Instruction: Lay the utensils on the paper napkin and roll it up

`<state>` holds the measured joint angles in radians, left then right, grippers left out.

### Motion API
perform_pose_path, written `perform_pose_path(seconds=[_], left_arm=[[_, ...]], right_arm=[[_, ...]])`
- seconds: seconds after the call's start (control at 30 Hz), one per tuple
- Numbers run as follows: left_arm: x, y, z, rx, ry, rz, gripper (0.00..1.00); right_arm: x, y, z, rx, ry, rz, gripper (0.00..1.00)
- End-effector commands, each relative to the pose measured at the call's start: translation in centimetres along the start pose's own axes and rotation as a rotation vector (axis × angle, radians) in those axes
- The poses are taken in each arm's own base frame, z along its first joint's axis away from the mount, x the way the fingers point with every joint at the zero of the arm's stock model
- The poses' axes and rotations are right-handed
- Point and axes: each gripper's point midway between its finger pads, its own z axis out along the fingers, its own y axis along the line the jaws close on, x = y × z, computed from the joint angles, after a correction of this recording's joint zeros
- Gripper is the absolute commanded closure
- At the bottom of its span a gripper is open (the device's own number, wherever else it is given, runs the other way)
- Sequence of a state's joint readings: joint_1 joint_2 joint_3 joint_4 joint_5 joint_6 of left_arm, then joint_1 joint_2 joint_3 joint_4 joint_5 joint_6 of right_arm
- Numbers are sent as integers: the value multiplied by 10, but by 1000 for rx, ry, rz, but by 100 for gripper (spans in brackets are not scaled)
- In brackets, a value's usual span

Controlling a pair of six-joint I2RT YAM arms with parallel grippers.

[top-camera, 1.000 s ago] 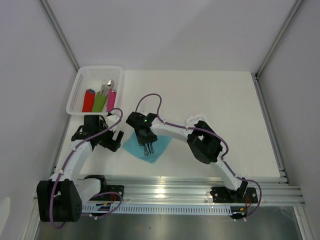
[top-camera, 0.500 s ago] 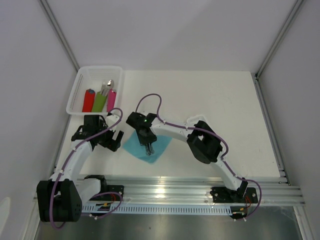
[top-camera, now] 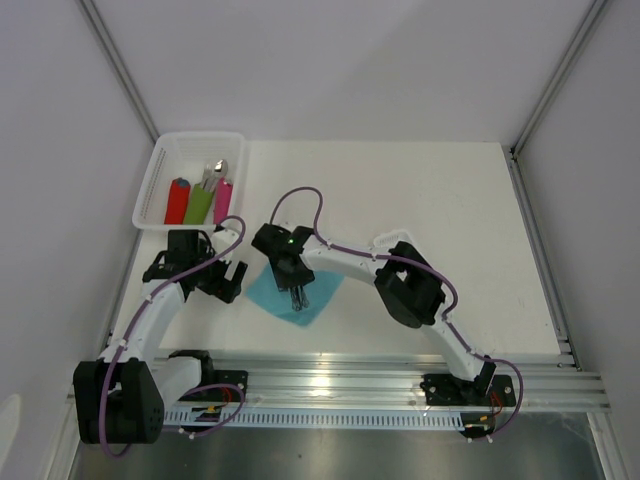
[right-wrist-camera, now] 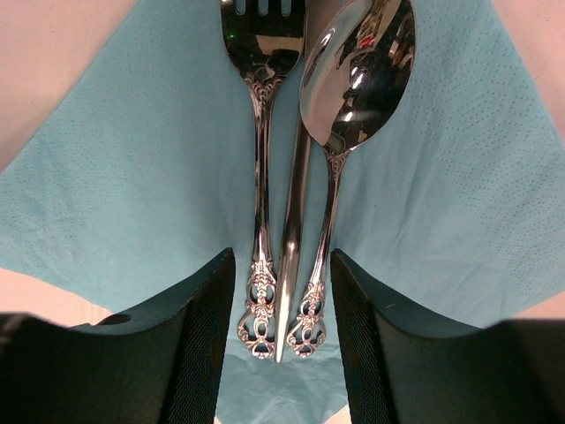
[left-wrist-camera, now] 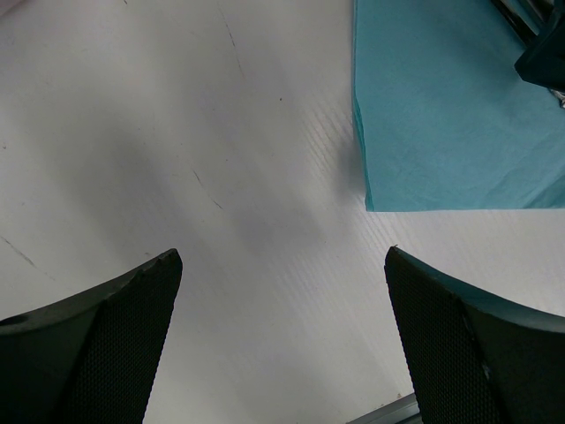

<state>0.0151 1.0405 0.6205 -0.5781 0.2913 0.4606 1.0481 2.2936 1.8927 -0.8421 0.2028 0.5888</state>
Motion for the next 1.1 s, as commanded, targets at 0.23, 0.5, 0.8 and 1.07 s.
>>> perform_pose_path(seconds=[0.23, 0.5, 0.8, 1.07], left_arm=[[-14, 2, -15, -20, -41, 31, 3], [-46, -14, -34, 74, -143, 69, 42], [-49, -34, -7, 124, -61, 156, 46], [-50, -37, 17, 116, -30, 201, 48]], right_arm=[[-32, -6, -96, -117, -206, -10, 53], [60, -26, -107, -407, -139, -5, 100], [95, 7, -85, -697, -142, -68, 100], [99, 16, -64, -723, -124, -53, 100]])
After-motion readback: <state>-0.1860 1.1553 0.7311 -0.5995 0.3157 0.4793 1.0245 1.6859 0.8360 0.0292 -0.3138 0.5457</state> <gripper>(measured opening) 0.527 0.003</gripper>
